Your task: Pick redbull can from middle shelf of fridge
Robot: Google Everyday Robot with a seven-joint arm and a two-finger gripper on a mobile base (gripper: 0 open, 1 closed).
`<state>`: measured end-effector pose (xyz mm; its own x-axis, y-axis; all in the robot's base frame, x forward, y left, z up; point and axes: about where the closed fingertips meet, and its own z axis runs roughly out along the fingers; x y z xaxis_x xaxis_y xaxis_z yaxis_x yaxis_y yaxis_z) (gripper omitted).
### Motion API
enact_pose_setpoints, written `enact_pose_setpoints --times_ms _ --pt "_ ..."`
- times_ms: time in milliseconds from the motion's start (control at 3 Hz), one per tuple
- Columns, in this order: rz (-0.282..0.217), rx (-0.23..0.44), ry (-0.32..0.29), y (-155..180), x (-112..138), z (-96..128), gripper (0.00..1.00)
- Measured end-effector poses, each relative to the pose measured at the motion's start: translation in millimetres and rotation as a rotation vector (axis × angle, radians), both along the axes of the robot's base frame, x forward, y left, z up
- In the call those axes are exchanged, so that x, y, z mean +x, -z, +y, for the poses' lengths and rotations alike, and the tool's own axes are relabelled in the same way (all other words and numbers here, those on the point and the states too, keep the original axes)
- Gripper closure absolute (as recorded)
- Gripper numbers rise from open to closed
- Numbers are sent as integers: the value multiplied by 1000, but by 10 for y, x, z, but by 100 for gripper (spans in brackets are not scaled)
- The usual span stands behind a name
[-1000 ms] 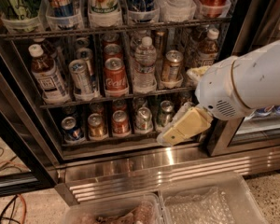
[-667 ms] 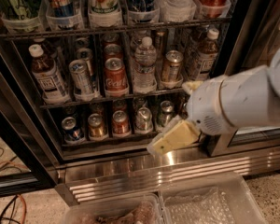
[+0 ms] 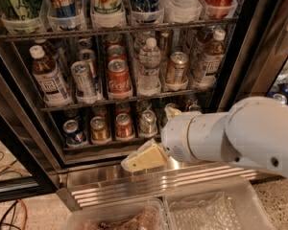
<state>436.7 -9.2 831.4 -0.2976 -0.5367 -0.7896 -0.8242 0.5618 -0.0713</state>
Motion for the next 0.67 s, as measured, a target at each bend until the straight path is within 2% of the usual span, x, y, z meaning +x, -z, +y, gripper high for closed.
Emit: enact_pose_setpoints --times_ms 333,667 --pt "-73 90 13 -38 219 453 0" --pt "-73 90 12 -38 217 454 0"
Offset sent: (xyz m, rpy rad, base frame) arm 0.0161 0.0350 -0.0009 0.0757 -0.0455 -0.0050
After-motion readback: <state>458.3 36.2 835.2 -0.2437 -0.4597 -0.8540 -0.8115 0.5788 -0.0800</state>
